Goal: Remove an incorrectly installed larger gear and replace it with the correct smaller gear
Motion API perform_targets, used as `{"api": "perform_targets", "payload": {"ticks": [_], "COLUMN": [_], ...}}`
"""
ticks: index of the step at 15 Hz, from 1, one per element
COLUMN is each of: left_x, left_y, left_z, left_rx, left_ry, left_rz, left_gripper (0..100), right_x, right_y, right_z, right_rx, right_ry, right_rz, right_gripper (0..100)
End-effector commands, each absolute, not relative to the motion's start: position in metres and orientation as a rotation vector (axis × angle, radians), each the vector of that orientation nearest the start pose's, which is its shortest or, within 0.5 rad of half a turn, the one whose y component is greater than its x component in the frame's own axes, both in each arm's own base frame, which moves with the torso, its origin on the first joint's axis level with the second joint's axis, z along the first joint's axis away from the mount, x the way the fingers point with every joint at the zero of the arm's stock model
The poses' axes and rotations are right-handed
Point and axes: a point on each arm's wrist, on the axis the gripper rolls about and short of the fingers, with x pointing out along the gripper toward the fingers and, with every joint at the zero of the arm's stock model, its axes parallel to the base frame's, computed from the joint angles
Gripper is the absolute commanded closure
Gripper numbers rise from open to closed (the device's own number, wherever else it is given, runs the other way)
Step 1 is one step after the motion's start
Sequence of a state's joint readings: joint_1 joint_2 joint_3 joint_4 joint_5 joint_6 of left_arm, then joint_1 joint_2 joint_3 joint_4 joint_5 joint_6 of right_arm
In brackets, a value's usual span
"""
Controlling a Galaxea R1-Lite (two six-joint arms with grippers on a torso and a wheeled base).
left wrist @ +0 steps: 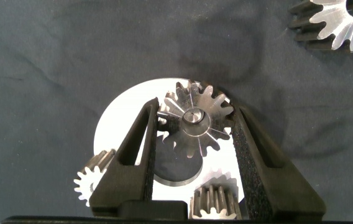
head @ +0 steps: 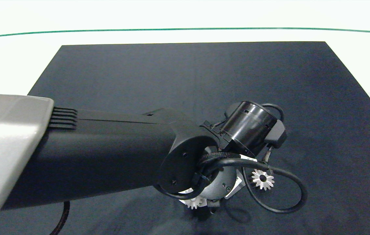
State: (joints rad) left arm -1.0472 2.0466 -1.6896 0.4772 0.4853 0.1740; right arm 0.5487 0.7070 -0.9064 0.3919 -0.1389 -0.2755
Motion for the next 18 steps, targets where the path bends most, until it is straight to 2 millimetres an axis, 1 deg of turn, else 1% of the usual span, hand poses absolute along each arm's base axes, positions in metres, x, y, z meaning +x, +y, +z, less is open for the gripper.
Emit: {"api": "perform_targets", "payload": {"ticks": [1,8,9,10,11,12,13,14,15,16,17,18], "left_x": [0.206,0.207,0.206,0.203,0.198,0.196,0.187,0.185,0.184,0.180,0.171,0.161], "left_y": [-0.337,-0.336,-0.333,-0.325,-0.309,-0.300,-0.267,-0.242,-0.230,-0.195,-0.172,-0.151], "left_z": [0.201,0.202,0.207,0.222,0.239,0.246,0.267,0.276,0.280,0.289,0.298,0.300], "left_rx": [0.750,0.744,0.720,0.674,0.633,0.622,0.589,0.568,0.557,0.516,0.454,0.372], "left_ry": [0.571,0.571,0.565,0.545,0.523,0.516,0.494,0.486,0.481,0.464,0.430,0.399], "left_rz": [-0.581,-0.579,-0.572,-0.563,-0.550,-0.543,-0.515,-0.467,-0.436,-0.331,-0.291,-0.255], "left_gripper": [0,0,0,0,0,0,0,0,0,0,0,0], "right_x": [0.026,0.025,0.025,0.025,0.024,0.023,0.019,0.016,0.013,0.003,-0.001,-0.003], "right_y": [0.012,0.012,0.012,0.012,0.011,0.010,0.008,0.005,0.003,-0.004,-0.007,-0.009], "right_z": [0.284,0.284,0.284,0.284,0.284,0.285,0.285,0.285,0.285,0.286,0.288,0.291], "right_rx": [-0.340,-0.338,-0.338,-0.337,-0.337,-0.336,-0.342,-0.354,-0.357,-0.361,-0.376,-0.372], "right_ry": [0.128,0.124,0.123,0.121,0.117,0.114,0.097,0.080,0.068,0.036,0.022,0.015], "right_rz": [0.432,0.430,0.430,0.430,0.426,0.424,0.418,0.406,0.397,0.329,0.273,0.220], "right_gripper": [0,0,0,0,0,0,0,0,0,0,0,0]}}
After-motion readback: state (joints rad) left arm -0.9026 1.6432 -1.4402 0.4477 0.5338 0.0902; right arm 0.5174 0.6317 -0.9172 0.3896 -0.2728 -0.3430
